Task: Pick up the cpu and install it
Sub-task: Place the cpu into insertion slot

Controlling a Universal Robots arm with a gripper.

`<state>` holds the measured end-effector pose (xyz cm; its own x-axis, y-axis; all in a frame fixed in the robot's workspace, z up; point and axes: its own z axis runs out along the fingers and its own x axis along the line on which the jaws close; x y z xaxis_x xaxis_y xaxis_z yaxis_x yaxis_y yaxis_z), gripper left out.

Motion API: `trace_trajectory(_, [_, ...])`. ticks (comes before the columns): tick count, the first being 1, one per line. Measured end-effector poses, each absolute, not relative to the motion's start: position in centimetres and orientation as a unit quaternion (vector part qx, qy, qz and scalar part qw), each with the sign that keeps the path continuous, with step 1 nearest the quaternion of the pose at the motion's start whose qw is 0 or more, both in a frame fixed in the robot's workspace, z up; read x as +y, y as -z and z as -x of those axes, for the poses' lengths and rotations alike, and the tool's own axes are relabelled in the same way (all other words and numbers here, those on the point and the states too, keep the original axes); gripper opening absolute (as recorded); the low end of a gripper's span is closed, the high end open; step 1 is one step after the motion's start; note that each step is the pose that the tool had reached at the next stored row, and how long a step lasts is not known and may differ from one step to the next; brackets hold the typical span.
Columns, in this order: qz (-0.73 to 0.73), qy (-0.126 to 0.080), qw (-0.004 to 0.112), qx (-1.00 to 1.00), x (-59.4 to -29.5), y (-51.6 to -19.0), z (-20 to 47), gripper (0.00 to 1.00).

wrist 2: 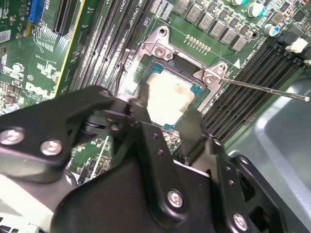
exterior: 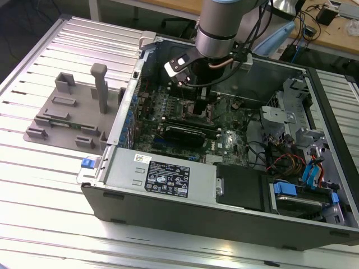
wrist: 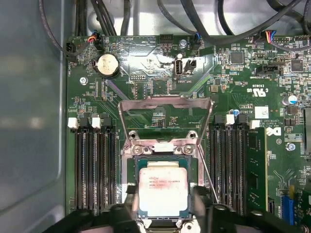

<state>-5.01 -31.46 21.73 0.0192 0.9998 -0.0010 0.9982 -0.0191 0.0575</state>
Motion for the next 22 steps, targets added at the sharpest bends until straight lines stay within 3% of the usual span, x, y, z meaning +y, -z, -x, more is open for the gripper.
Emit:
trace_trajectory(5, [-0.714,-0.020,0.021,0.700,-31.5,-21.7,5.0,0.23])
trace_trajectory(6, [-0.714,-0.020,0.021,0.700,-31.5,-21.8,5.0,0.11])
trace_trajectory(9, [-0.714,-0.020,0.021,0.700,-31.5,-21.8,5.0,0.11])
trace_trajectory(12, [-0.714,-0.003,0.004,0.700,-31.5,-21.5,4.7,0.11])
trace_trajectory(22, [-0.703,-0.004,0.003,0.712,-31.5,-20.7,4.1,0.11])
